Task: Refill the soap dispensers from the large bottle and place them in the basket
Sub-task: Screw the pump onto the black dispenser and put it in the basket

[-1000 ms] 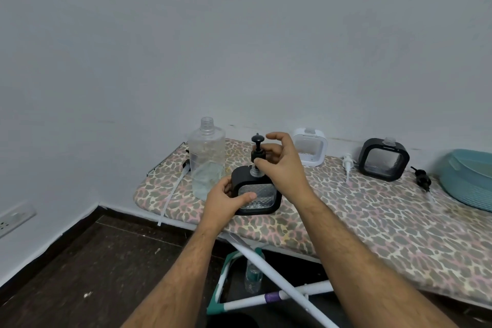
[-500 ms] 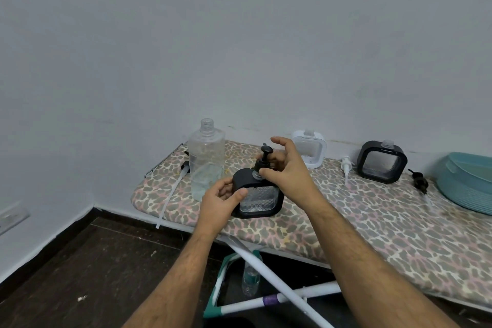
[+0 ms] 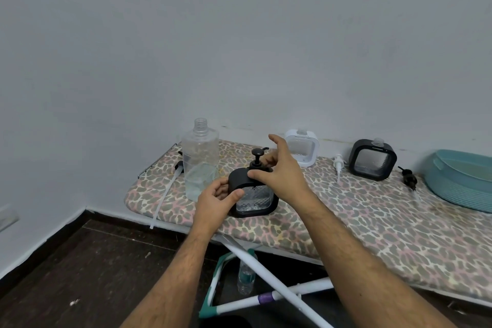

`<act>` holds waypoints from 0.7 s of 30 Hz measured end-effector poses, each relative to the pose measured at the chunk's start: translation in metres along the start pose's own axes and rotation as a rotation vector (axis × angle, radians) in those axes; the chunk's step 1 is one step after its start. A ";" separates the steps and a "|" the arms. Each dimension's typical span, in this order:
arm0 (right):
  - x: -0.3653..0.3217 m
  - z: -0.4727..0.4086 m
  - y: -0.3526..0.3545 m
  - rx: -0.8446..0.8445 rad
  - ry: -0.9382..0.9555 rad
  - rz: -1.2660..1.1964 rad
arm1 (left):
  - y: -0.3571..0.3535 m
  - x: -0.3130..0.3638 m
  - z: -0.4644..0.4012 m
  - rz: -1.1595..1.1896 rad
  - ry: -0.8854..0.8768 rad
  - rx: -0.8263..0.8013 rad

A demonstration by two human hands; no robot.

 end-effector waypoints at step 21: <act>-0.006 -0.004 0.003 -0.170 0.000 -0.189 | 0.001 0.009 0.005 0.012 -0.032 0.049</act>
Point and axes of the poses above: each hand's wrist, its own z-axis away from the middle knuckle, its own y-axis out of the back of the hand, x = y × z, the point moved 8 cm from there along -z, towards the middle knuckle, and after that the axes turned 11 degrees about z, right-handed, at the moved point
